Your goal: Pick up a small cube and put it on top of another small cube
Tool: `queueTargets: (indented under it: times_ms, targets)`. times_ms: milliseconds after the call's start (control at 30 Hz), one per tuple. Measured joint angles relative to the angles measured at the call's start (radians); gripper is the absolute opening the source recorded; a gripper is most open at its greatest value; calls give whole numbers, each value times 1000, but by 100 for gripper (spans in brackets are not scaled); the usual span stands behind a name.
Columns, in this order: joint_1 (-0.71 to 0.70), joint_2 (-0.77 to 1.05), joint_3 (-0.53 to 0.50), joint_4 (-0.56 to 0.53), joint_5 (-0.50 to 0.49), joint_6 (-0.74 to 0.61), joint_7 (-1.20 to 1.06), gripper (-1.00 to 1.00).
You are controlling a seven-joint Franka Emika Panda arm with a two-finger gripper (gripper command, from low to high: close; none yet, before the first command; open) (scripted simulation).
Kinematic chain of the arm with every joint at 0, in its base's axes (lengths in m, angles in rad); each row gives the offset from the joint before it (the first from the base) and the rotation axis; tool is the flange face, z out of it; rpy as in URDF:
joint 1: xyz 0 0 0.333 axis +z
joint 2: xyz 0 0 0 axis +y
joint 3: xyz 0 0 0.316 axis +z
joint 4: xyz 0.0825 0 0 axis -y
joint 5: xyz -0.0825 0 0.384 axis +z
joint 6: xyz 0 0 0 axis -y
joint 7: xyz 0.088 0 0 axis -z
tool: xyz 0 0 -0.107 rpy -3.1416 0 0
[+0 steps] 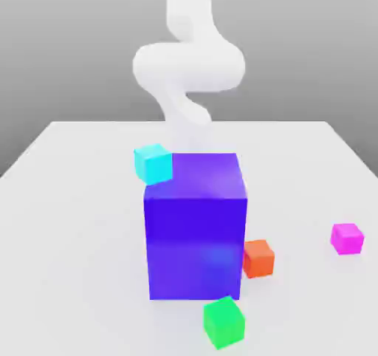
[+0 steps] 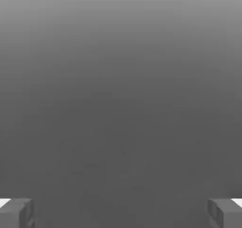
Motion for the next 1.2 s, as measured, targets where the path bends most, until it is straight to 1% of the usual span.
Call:
queueTargets:
  times_ms: [533, 667, 733, 767, 833, 967, 1000, 1167, 1200]
  targets:
    - [317, 587, 268, -242, -116, 317, -355, 0]
    - [430, 731, 328, -302, -139, 396, -447, 0]
    - [464, 802, 357, -332, -147, 436, -496, 0]
    - [476, 837, 357, -338, -161, 457, -502, 0]
    - [509, 903, 323, -332, -219, 502, -470, 0]
    - [618, 1030, 190, -304, -342, 596, -380, 0]
    - [645, 1057, 158, -297, -365, 617, -363, -100]
    - [645, 1057, 158, -297, -367, 616, -361, -100]
    - [659, 1071, 142, -294, -377, 627, -353, -100]
